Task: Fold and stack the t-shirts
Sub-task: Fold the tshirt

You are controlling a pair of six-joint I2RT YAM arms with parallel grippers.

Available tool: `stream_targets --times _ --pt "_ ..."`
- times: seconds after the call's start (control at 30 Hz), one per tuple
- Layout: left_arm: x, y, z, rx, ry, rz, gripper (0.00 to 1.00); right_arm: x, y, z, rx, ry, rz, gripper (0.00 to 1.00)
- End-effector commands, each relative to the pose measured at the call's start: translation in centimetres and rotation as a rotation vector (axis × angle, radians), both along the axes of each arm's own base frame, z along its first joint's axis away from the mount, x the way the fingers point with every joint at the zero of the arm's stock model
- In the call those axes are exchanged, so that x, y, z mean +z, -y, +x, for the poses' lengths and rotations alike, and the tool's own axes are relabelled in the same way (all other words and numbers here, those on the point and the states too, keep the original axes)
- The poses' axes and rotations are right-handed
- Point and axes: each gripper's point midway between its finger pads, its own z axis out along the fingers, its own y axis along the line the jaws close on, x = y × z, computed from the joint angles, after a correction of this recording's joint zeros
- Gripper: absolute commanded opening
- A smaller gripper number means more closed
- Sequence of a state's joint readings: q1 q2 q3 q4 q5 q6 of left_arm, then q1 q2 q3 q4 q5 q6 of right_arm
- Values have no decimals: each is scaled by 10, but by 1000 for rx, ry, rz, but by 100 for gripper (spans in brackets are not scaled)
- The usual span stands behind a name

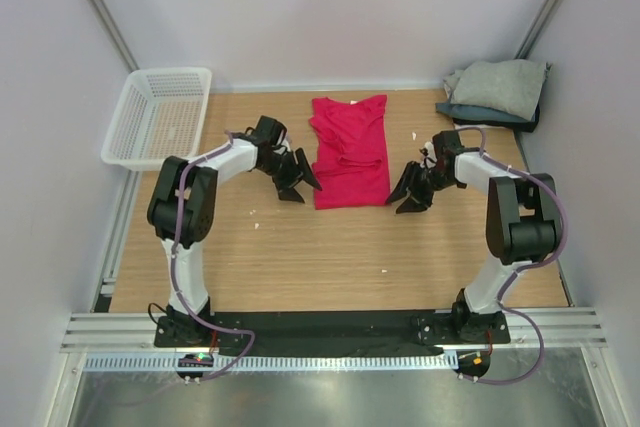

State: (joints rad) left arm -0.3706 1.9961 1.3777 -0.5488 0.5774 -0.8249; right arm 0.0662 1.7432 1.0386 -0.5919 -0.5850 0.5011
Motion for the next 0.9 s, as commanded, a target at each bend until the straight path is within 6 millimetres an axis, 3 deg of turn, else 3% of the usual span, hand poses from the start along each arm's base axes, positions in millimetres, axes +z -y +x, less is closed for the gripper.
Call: stream_targets --times 0.0,0.4,0.6,0.8,0.87 --pt "0 11 6 3 -1 -43 63 13 -2 29 14 105 1 48" --pt "-28 27 -9 -8 -68 -12 63 -13 -2 38 16 63 -4 48" --pt "-37 32 -11 -5 -86 2 53 -22 -3 38 15 40 -5 48" --pt "-46 30 -6 14 -84 34 53 -29 -3 45 18 48 -11 48" --pt "-50 28 -6 21 -89 41 49 -29 -3 48 17 51 -6 43"
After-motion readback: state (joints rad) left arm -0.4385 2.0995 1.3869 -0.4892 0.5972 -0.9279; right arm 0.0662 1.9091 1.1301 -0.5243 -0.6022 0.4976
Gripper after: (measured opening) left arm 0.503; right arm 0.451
